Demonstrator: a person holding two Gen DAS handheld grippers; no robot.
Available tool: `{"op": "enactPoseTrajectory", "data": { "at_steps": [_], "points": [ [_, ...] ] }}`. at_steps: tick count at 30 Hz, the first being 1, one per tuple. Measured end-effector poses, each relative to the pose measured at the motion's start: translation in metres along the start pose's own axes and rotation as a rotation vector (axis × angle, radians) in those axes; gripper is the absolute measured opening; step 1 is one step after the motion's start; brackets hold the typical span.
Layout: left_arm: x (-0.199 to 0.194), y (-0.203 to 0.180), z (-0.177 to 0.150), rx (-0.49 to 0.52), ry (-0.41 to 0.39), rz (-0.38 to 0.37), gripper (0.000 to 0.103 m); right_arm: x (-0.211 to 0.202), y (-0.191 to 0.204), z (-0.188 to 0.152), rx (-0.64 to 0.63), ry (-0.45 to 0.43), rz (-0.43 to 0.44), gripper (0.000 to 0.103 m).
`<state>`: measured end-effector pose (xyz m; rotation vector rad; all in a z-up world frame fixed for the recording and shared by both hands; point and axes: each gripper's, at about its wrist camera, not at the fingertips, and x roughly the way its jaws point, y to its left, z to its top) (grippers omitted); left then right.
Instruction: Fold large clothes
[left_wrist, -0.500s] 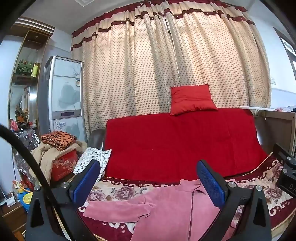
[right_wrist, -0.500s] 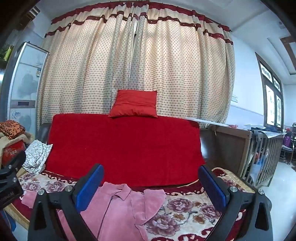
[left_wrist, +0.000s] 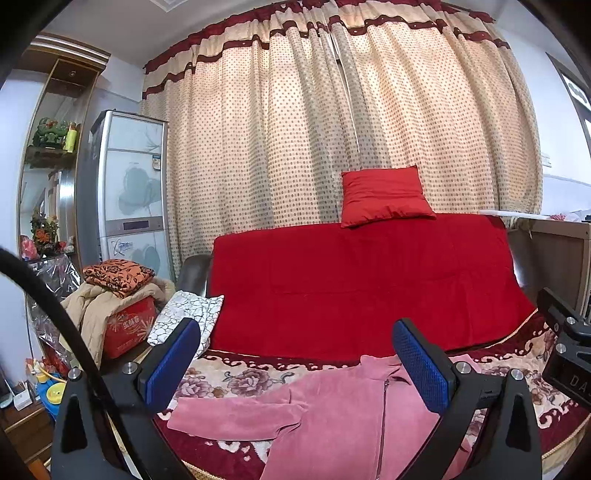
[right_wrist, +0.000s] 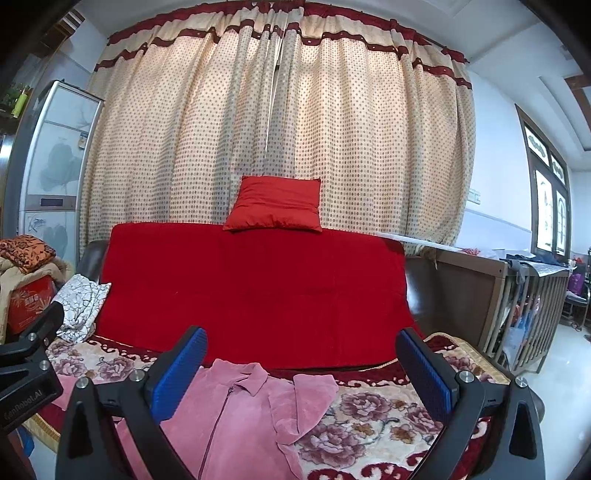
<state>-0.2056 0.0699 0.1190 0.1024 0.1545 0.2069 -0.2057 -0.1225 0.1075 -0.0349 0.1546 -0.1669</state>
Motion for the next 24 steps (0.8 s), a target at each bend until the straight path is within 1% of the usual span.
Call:
{"op": "enactPoseTrajectory", "data": {
  "at_steps": [4,8,13,15,20,24],
  "points": [
    [-0.0020,-0.0002,0.0013,-0.003,-0.004,0.005,0.103,-0.0025,-0.0012,-0.0003,0.000,-0.014,0.000,0.103],
    [-0.0038,0.0000,0.0007,-0.006,-0.008,0.007,0.103,-0.0029,-0.0006,-0.0040,0.014,-0.052,0.001,0.103],
    [-0.0050,-0.0018,-0.0001,-0.004,-0.010,0.008,0.103,-0.0038,0.0000,-0.0044,0.010,-0.054,0.002,0.103],
    [-0.0054,-0.0021,-0.0002,-0.002,-0.011,0.010,0.103,-0.0030,0.0002,-0.0043,-0.003,-0.033,0.006,0.103],
    [-0.0068,-0.0025,-0.0009,-0.001,-0.011,0.010,0.103,-0.0034,-0.0010,-0.0060,0.012,-0.060,0.007,0.103],
    [-0.0076,-0.0027,-0.0023,-0.001,-0.010,0.010,0.103,-0.0033,-0.0008,-0.0061,0.010,-0.054,0.007,0.103]
  ]
}}
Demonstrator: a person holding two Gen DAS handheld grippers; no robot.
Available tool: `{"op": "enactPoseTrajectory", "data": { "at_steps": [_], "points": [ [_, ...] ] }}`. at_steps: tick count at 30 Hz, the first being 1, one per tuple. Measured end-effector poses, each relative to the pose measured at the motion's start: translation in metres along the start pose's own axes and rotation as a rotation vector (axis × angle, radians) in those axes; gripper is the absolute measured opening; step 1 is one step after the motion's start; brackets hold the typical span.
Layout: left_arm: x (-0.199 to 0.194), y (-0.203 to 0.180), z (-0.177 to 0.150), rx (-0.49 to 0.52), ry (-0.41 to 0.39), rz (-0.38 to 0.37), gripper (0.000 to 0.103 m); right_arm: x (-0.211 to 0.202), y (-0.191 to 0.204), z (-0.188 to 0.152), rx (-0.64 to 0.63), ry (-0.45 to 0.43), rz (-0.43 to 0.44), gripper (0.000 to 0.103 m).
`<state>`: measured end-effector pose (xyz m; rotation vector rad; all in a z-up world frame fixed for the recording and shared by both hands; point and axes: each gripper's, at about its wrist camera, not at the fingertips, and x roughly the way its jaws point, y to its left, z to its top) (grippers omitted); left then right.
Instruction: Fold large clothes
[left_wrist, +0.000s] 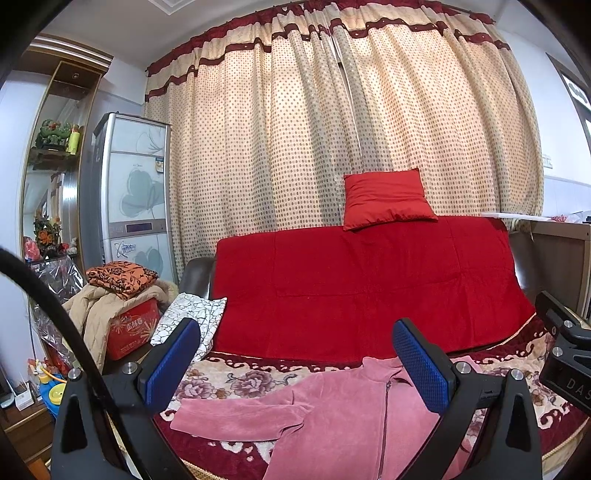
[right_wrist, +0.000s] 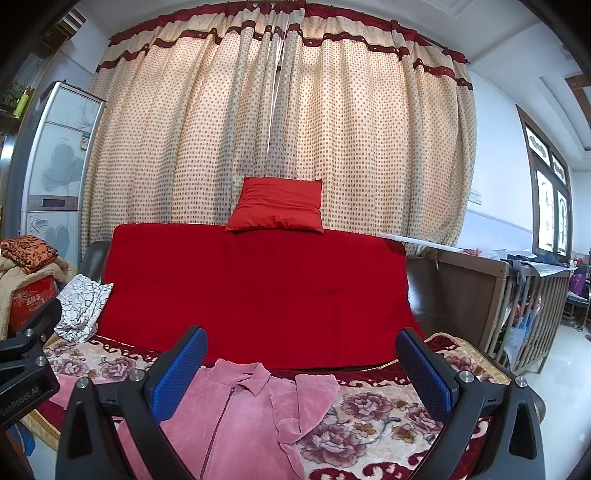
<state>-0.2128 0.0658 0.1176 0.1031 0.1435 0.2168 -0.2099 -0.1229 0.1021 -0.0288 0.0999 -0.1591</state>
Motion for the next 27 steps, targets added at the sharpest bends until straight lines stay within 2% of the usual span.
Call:
{"op": "enactPoseTrajectory", "data": {
  "at_steps": [11,16,22,25,27],
  "points": [
    [0.002,0.000,-0.001,0.004,0.013,0.000,0.103,0.001,0.000,-0.002,-0.007,0.002,0.001,0.103],
    [0.004,0.001,-0.003,0.006,0.019,0.000,0.103,0.003,0.001,-0.002,-0.024,0.045,-0.001,0.103],
    [0.007,0.004,-0.003,0.001,0.021,-0.001,0.103,0.004,0.002,-0.003,-0.041,0.025,0.001,0.103],
    [0.014,0.004,-0.008,-0.002,0.037,-0.011,0.103,0.010,0.002,-0.005,-0.051,0.037,0.005,0.103],
    [0.028,0.005,-0.015,-0.016,0.075,-0.044,0.103,0.017,0.002,-0.010,-0.072,0.051,0.012,0.103]
  ]
}}
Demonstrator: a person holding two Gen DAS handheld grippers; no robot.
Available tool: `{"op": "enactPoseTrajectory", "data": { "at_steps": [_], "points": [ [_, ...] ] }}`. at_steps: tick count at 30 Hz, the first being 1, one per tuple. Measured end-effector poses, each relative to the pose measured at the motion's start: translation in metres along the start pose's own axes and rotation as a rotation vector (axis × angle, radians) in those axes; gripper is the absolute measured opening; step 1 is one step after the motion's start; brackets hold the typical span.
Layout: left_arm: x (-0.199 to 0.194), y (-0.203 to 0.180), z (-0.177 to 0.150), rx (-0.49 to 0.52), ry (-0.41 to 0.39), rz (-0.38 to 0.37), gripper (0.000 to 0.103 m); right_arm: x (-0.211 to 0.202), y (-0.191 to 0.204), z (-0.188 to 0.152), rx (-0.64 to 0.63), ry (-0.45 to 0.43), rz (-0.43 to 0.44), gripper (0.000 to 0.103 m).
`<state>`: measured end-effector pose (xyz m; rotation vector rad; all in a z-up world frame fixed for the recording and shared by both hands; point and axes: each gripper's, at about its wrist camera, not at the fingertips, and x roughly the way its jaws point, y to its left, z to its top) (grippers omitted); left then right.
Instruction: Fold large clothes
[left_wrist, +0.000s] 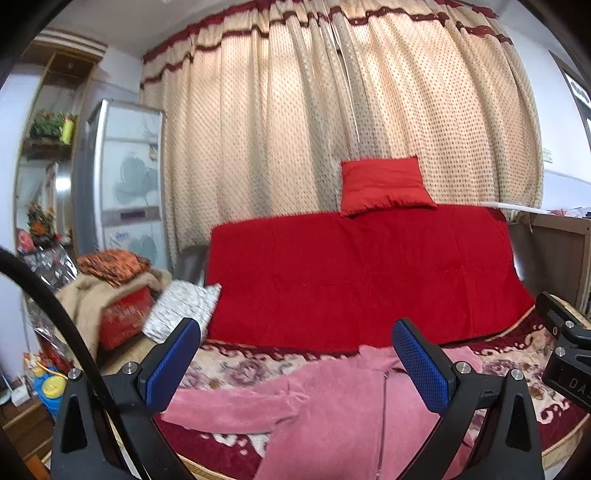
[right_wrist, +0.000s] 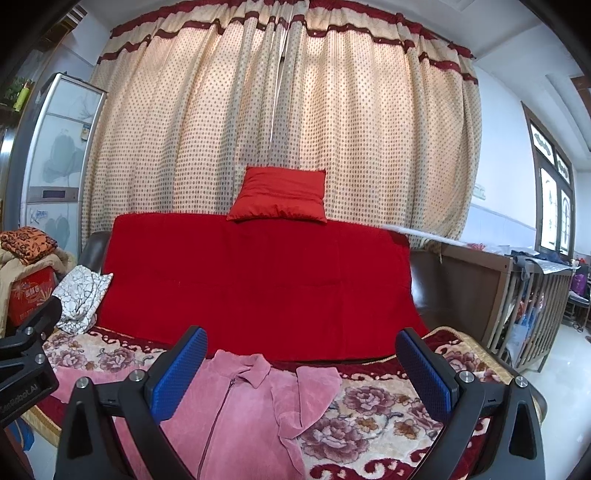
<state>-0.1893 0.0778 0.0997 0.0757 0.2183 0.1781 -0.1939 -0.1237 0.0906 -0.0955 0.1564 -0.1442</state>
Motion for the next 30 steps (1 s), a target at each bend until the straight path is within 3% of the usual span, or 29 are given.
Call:
{"op": "enactPoseTrajectory", "data": {
  "at_steps": [7,13,22,30],
  "points": [
    [0.076,0.003,-0.031,-0.096,0.243,-0.138,0.103,0.036,-0.007,-0.018,0.028,0.076,0.022,0.103],
    [0.155,-0.005,-0.069,-0.129,0.449,-0.138,0.103,0.087,-0.011,-0.048,-0.016,0.180,0.012,0.103],
    [0.262,-0.042,-0.116,-0.005,0.612,-0.102,0.103,0.213,-0.074,-0.121,0.136,0.428,0.034,0.103],
    [0.322,-0.068,-0.158,0.002,0.653,-0.165,0.103,0.315,-0.142,-0.209,0.496,0.689,0.132,0.103]
  ]
}}
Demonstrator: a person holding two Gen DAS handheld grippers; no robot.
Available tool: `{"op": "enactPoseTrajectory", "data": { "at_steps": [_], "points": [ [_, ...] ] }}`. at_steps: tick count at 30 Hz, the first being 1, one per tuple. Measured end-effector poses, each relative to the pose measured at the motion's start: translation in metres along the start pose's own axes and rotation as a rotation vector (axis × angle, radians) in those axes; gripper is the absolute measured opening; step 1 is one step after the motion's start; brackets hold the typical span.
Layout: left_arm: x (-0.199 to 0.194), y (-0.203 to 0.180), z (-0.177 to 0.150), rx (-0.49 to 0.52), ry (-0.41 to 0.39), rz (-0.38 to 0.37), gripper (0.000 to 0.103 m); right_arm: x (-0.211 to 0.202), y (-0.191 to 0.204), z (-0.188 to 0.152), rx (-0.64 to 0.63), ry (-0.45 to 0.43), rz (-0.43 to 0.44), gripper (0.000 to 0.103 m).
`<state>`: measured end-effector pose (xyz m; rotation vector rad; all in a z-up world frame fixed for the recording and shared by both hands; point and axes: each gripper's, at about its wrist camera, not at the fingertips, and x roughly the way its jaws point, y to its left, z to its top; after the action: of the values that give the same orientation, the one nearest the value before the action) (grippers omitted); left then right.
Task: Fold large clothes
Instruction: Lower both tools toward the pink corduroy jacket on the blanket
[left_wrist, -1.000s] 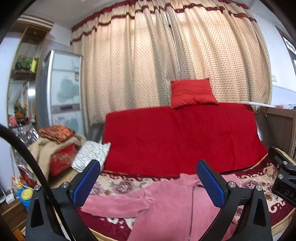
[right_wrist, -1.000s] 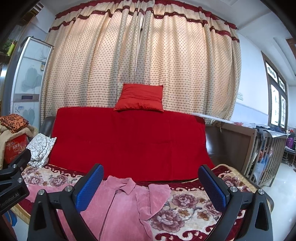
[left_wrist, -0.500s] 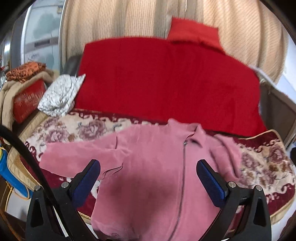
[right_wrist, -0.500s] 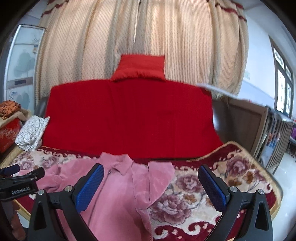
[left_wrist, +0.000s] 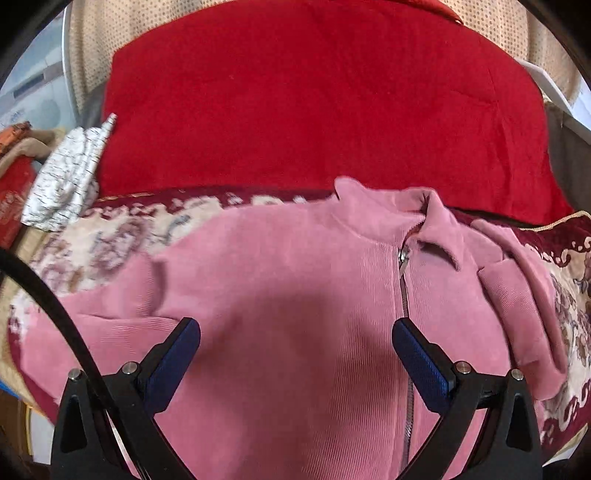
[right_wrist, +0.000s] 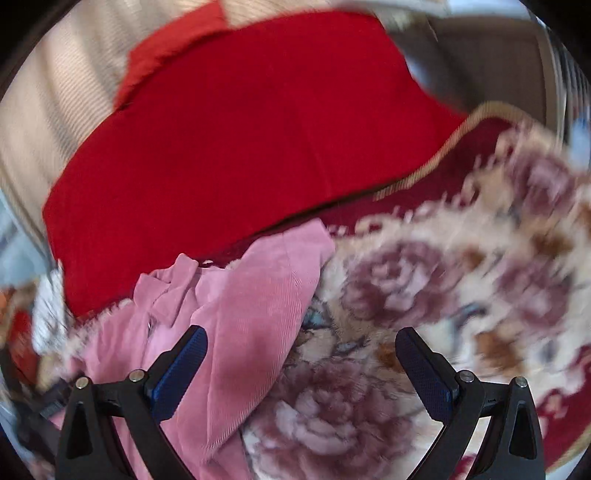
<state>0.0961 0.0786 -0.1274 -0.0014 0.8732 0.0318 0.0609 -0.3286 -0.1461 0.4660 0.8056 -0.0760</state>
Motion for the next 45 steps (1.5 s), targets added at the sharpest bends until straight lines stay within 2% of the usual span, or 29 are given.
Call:
{"op": "enactPoseTrajectory", "data": {
  "at_steps": [3,6,10,12,13,14,15,17,19,21,23,26,28,30,31,34,36,38,40,42,43,45],
  "points": [
    [0.024,0.004,0.003,-0.012,0.086,-0.005,0.103,0.034,-0.013,0.003,0.111,0.050,0.117,0.103],
    [0.029,0.009,0.007,-0.041,0.060,0.036,0.103,0.061,-0.004,0.006,0.134,0.108,0.126,0.103],
    [0.030,0.013,0.010,-0.043,0.051,0.016,0.103,0.106,0.001,0.010,0.194,0.194,0.122,0.101],
    [0.031,0.012,0.010,-0.031,0.042,0.015,0.103,0.119,-0.001,0.009,0.245,0.200,0.128,0.090],
    [0.030,0.011,0.010,-0.022,0.036,0.023,0.103,0.120,0.001,0.010,0.250,0.177,0.121,0.080],
    [0.031,0.011,0.010,-0.014,0.030,0.033,0.103,0.120,0.004,0.012,0.240,0.154,0.142,0.050],
    [0.031,0.011,0.011,-0.005,0.019,0.041,0.103,0.121,0.010,0.013,0.230,0.154,0.181,0.038],
    [0.030,0.012,0.012,-0.005,-0.002,0.036,0.103,0.114,0.022,0.011,0.192,0.114,0.178,0.036],
    [0.026,0.015,0.014,-0.014,-0.024,0.008,0.103,0.105,0.041,0.009,0.093,0.069,0.165,0.032],
    [0.021,0.017,0.015,-0.025,-0.043,-0.029,0.103,0.090,0.064,0.006,-0.012,0.019,0.197,0.026],
    [0.017,0.020,0.017,-0.033,-0.056,-0.082,0.103,0.074,0.084,0.000,-0.093,-0.026,0.263,0.025],
    [0.015,0.026,0.017,-0.051,-0.046,-0.196,0.103,0.051,0.111,-0.016,-0.203,-0.048,0.378,0.025],
    [0.015,0.034,0.018,-0.078,-0.039,-0.258,0.103,0.044,0.134,-0.033,-0.299,-0.015,0.443,0.025],
    [0.019,0.039,0.019,-0.107,-0.027,-0.286,0.103,0.044,0.153,-0.051,-0.382,0.047,0.484,0.025],
    [0.022,0.042,0.019,-0.128,-0.018,-0.302,0.103,0.048,0.159,-0.061,-0.411,0.086,0.488,0.025],
    [0.031,0.050,0.021,-0.181,0.007,-0.362,0.103,0.064,0.170,-0.080,-0.465,0.161,0.416,0.025],
    [0.033,0.049,0.024,-0.188,-0.006,-0.385,0.103,0.066,0.165,-0.075,-0.463,0.205,0.405,0.026],
    [0.030,0.044,0.027,-0.178,-0.017,-0.451,0.103,0.061,0.151,-0.054,-0.371,0.208,0.455,0.026],
    [0.027,0.033,0.032,-0.161,-0.026,-0.516,0.103,0.058,0.130,-0.040,-0.288,0.167,0.479,0.037],
    [0.026,0.018,0.039,-0.125,-0.045,-0.555,0.103,0.055,0.107,-0.024,-0.180,0.122,0.499,0.086],
    [0.026,0.013,0.042,-0.105,-0.049,-0.556,0.103,0.054,0.098,-0.019,-0.119,0.097,0.508,0.089],
    [0.024,-0.003,0.054,-0.053,-0.064,-0.563,0.103,0.056,0.073,-0.013,0.020,0.069,0.527,0.089]
  ]
}}
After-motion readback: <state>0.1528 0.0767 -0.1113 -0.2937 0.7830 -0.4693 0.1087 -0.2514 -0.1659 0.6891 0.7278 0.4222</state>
